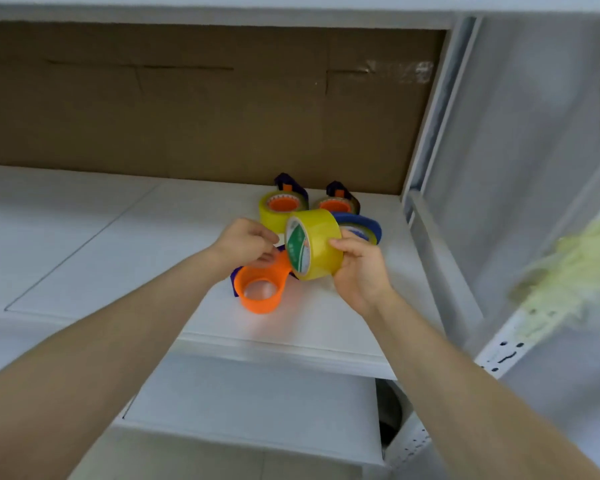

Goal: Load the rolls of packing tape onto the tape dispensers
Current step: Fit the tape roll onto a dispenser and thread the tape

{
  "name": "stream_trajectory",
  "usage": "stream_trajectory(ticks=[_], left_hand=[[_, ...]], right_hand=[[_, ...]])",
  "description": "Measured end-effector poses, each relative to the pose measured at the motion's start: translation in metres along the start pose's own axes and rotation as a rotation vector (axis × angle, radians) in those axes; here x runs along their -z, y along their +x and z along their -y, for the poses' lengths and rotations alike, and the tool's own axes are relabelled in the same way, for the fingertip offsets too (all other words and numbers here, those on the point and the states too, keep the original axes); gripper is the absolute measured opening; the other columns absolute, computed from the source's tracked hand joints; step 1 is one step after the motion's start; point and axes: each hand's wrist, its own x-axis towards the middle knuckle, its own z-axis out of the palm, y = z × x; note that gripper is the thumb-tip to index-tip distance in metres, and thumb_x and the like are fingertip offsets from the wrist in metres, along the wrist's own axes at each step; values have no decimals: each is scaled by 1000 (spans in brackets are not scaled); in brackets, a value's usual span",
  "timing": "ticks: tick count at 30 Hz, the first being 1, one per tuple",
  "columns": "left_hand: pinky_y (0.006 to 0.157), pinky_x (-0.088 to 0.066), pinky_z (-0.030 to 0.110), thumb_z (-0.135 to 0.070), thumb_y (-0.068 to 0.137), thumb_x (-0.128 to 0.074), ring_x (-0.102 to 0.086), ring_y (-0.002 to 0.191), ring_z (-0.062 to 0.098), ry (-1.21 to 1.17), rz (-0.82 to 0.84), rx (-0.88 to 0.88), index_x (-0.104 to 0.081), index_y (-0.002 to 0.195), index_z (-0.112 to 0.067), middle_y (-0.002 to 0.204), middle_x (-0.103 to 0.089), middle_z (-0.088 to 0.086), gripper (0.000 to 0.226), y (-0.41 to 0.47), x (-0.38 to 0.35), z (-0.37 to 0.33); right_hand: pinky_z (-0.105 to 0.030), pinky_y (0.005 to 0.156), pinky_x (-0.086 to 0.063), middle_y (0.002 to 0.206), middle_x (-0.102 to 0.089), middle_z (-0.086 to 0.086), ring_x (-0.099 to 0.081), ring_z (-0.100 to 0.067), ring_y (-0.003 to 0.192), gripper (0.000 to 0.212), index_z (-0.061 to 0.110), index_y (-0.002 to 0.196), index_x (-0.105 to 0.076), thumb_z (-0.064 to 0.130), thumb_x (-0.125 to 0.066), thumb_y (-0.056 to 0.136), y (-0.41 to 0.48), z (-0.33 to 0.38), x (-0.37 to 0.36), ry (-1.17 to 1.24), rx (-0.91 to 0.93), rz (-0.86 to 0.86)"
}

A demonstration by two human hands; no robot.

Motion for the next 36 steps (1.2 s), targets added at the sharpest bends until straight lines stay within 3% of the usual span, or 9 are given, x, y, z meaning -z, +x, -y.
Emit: stream_trajectory(ticks=[8,11,15,17,20,22,26,30,36], left_hand=[[73,-57,34,-7,87,-57,-64,69,23,-136,-14,-54,-67,94,0,78,-66,14,13,-13,-5,14],[78,-54,35,-15,80,-59,-66,81,30,92,-21,-140,-70,86,-5,79,-67,12,15,-10,-5,30],[78,-48,25,-23,81,-60,-60,90,16,544,139,-292,-68,100,-17,93,-65,-3,21,-10,-10,50],[79,-49,27,-22,79,-63,-61,90,17,602,132,-319,-60,95,-21,92,-63,-4,16,-8,-14,57],[79,-52,34,-22,77,-66,-60,90,20,672,110,-346,-53,97,-19,94,-62,-2,24,-2,-19,61],[73,-49,32,-26,77,-67,-57,87,19,729,107,-371,-49,95,-21,92,-58,-3,27,0,-21,62],[67,-41,27,-31,77,-71,-52,86,17,798,80,-391,-42,102,-22,92,-53,-5,40,2,-23,62],[67,-45,29,-22,77,-70,-57,92,21,813,81,-365,-40,112,-19,96,-55,-1,45,3,-25,62],[73,-44,30,-17,81,-66,-57,105,27,707,-31,-297,-33,137,-16,107,-58,4,65,8,-31,52]], right_hand=[[-25,76,-50,86,-73,1,-65,-16,85,28,9,103,-64,-4,-49,84,-6,-14,-6,-209,31,20],[-20,71,-51,87,-71,0,-65,-13,83,27,9,102,-62,-8,-50,84,-10,-18,-3,-264,60,13],[-23,72,-52,88,-66,-5,-62,-16,83,28,8,97,-61,-4,-54,73,-13,-21,0,-189,64,-36],[-29,76,-49,94,-62,-11,-57,-21,88,36,6,100,-58,5,-54,64,-9,-22,1,-110,46,-129],[-38,89,-49,106,-64,-10,-60,-25,101,30,11,110,-58,20,-61,82,-3,-24,2,-68,26,-333],[-38,91,-52,103,-69,-7,-65,-24,101,29,15,102,-63,32,-70,80,1,-27,3,-150,11,-447],[-42,93,-52,116,-65,-10,-63,-25,106,60,12,118,-57,36,-80,67,1,-28,6,-146,-47,-474],[-44,97,-47,108,-64,-9,-60,-25,102,17,15,101,-60,20,-61,85,-2,-24,11,-106,-48,-351],[-47,102,-41,111,-59,-12,-55,-30,108,23,14,104,-56,11,-55,81,-1,-21,18,-124,-58,-325]])
